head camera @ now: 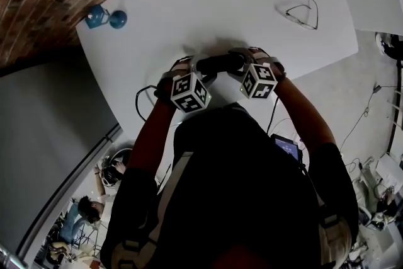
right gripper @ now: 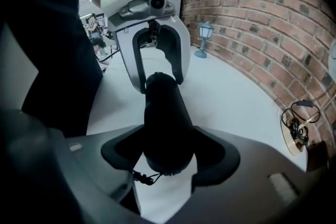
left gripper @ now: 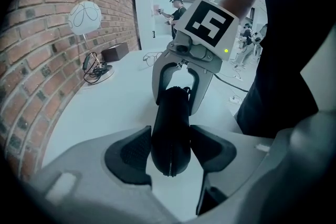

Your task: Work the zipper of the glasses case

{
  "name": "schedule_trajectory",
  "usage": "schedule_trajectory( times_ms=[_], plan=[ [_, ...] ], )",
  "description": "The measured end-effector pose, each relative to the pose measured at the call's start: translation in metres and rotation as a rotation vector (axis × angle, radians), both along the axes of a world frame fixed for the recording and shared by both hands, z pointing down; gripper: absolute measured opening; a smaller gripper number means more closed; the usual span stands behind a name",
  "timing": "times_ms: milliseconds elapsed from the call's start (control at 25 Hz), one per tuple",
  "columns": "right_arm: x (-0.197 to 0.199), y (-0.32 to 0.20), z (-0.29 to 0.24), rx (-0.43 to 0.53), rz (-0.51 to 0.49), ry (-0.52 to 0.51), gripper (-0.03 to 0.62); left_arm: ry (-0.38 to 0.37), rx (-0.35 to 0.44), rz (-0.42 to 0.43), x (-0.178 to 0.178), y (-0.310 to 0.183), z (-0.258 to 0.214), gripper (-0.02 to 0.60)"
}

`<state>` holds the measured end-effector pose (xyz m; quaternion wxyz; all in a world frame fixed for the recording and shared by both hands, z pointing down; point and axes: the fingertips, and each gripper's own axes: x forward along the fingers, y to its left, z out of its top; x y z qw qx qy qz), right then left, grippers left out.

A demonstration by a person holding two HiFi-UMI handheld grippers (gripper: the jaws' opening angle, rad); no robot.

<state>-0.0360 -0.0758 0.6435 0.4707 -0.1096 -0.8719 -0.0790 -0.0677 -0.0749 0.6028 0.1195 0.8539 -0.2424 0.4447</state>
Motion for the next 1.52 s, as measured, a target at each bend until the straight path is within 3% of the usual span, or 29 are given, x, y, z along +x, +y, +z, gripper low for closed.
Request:
schedule_trajectory(
  times_ms=[120,200,480,560,720,800,1080,1160,1320,1520],
  plan=[
    [0.0,0.002,-0.005,-0.009,0.024,-0.005,0.268,0.015,0.002,-0.016,0.0,0.002,-0.001,0.246],
    [0.003,0.003,-0.01,-0.045,0.079,-0.026,0.268,0.043,0.017,-0.051,-0.002,0.002,-0.006,0.298],
    [0.026,-0.017,-0.053,-0.264,0.434,-0.213,0.267,0.266,0.089,-0.332,-0.027,-0.015,-0.048,0.322],
    [0.032,-0.021,-0.064,-0.349,0.54,-0.269,0.267,0.368,0.069,-0.416,-0.031,-0.019,-0.057,0.322],
    [0.034,-0.026,-0.088,-0.622,0.787,-0.417,0.267,0.67,-0.037,-0.583,-0.024,-0.025,-0.073,0.322],
    [0.031,-0.027,-0.102,-0.749,0.866,-0.488,0.267,0.797,-0.081,-0.627,-0.015,-0.028,-0.081,0.322],
    [0.012,-0.001,-0.136,-1.013,0.905,-0.629,0.267,1.187,-0.204,-0.665,0.007,-0.032,-0.117,0.342],
    [0.009,0.005,-0.148,-1.105,0.904,-0.676,0.267,1.26,-0.221,-0.646,0.011,-0.03,-0.13,0.345],
    [0.005,0.014,-0.163,-1.272,0.908,-0.748,0.267,1.307,-0.247,-0.608,0.023,-0.021,-0.134,0.346],
    [0.005,0.026,-0.16,-1.265,0.879,-0.693,0.267,1.33,-0.286,-0.571,0.035,-0.02,-0.142,0.34]
  ],
)
